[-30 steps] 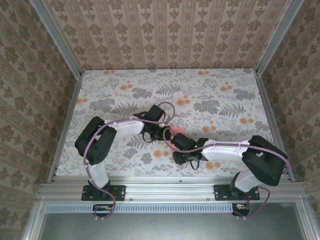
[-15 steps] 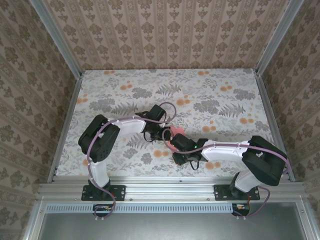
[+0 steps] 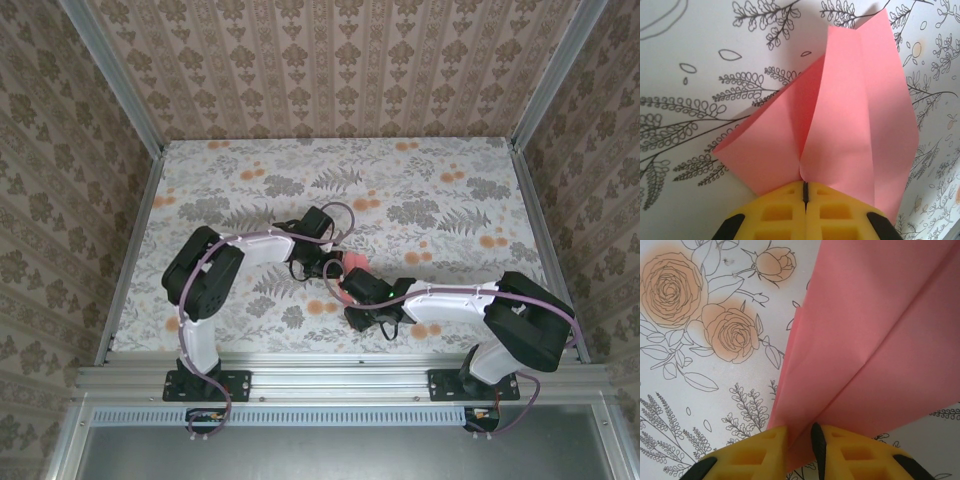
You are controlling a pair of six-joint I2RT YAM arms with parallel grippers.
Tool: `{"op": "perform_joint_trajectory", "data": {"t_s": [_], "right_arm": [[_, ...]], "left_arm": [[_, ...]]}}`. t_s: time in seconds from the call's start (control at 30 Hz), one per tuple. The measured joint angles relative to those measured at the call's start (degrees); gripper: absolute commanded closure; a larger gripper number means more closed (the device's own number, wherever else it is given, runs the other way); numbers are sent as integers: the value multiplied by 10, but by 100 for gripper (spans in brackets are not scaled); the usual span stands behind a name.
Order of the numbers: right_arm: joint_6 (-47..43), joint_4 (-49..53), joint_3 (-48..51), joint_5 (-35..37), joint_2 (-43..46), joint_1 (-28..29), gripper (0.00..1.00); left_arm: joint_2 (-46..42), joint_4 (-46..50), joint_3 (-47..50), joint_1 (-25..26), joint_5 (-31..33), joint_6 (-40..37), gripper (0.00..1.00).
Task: Fold a paper plane with a square sheet of paper (pick it up from the middle)
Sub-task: Fourth fold the wing at the center of the table.
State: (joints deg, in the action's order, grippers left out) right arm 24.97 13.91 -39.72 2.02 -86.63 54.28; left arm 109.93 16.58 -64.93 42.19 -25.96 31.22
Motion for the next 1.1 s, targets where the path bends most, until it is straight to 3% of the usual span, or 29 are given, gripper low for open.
{"op": "perform_joint_trajectory", "data": {"t_s": [0.37,0.53,0.8,1.1], "right_arm": [[-11,-2,1,2,2,3,72],[-10,11,16,-1,42,1,70],[23,-49,62,-99,162,-83,74],[70,-139,63,-193,73,-119,81]], "left_arm": [[10,-3,-8,-2,-11,-9,100],[10,-3,-7,-3,-12,-19,100],[10,-4,-7,-3,-13,-30,100],[10,-8,-5,-3,-14,-30,100]]}}
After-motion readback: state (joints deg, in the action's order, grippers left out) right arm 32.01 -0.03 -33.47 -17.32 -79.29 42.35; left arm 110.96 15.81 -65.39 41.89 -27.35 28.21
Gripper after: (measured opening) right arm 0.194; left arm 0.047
